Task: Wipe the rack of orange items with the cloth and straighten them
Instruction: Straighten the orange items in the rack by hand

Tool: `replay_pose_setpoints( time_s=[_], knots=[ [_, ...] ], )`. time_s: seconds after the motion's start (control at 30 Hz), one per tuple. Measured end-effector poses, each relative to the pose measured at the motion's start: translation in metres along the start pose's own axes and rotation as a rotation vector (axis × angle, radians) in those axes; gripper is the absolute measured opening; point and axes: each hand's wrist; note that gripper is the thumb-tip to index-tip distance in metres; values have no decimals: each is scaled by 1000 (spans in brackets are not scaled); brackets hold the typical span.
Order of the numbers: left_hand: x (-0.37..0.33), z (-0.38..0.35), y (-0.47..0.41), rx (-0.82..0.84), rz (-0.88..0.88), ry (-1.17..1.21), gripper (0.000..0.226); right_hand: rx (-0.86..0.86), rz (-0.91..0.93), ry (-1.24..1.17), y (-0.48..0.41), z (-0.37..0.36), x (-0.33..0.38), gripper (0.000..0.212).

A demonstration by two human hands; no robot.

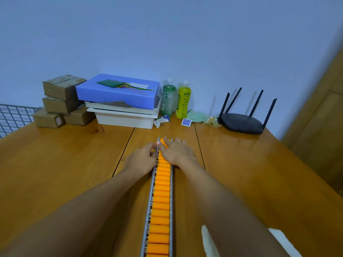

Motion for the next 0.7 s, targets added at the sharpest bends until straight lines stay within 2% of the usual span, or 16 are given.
replay_pose_setpoints(
  time_s=[0.43, 0.7],
  knots=[
    [4, 5, 3, 6, 10, 174, 29, 7, 21, 38, 31, 2, -3, 70],
    [-4, 12, 18, 11, 17, 122, 26, 3, 21, 71, 54, 4, 0, 69]
  ],
)
Point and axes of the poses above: each hand's wrist, its own y-axis away from the middle knuckle, its own z-axis out of the back of the hand, x = y × z, and after that the axes turned 14 degrees about y, right-handed
